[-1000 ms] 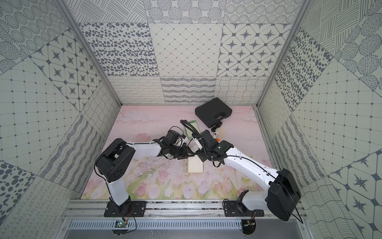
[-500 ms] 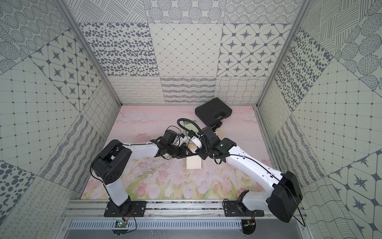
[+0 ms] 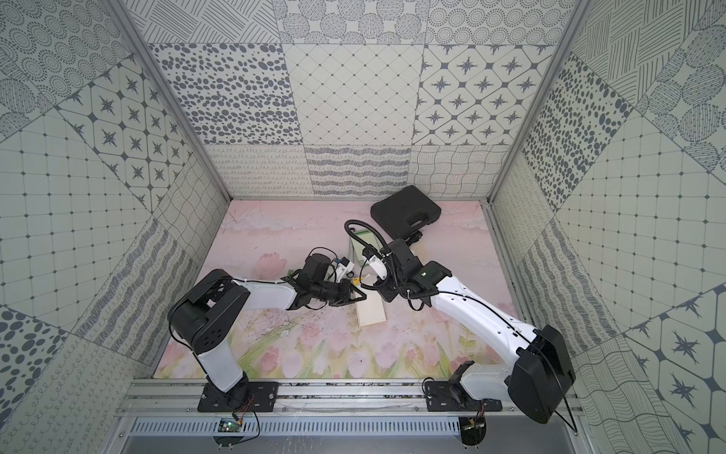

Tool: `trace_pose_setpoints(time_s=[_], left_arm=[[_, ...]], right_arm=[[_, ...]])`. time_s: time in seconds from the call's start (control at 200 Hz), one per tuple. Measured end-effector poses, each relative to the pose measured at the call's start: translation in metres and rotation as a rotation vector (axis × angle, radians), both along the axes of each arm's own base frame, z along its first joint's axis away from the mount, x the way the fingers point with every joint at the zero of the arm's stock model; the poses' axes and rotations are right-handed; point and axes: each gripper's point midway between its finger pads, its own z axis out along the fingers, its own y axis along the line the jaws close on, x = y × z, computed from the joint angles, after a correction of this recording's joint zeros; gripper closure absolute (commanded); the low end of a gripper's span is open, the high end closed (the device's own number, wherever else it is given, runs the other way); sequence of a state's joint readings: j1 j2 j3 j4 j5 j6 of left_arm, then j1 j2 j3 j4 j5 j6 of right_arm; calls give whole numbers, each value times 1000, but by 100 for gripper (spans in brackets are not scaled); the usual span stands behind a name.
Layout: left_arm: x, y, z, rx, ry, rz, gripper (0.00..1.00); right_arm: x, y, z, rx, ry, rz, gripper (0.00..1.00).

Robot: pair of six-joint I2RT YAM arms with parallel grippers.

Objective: Tear off pages from different memo pads
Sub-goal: Tear off the paper from the memo pad.

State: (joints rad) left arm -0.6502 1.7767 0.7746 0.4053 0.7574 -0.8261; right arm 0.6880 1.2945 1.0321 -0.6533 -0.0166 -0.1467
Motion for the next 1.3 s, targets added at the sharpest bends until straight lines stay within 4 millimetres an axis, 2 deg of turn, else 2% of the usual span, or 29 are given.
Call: trace_pose_setpoints(time_s=[0.245,0.435,0.61,0.946,1.301], left_arm=[[-1,-3,4,-20,7,6,100],[-2,-5,9,-31,2,-3,100],[-3,-5,14,-32,-8,-9,100],[-10,-1,12,-2,-9,-17,100],[-14,0,14,-6,-29,-34,100]], right_arm=[[-1,-11,0,64,10,-44,100],[-2,-17,0,125,9,-61,100],[5,-24,-1,187,51,-111,100],[17,-30,-19,289,214,-187,100],[20,-31,-15,375,271,-199,100]])
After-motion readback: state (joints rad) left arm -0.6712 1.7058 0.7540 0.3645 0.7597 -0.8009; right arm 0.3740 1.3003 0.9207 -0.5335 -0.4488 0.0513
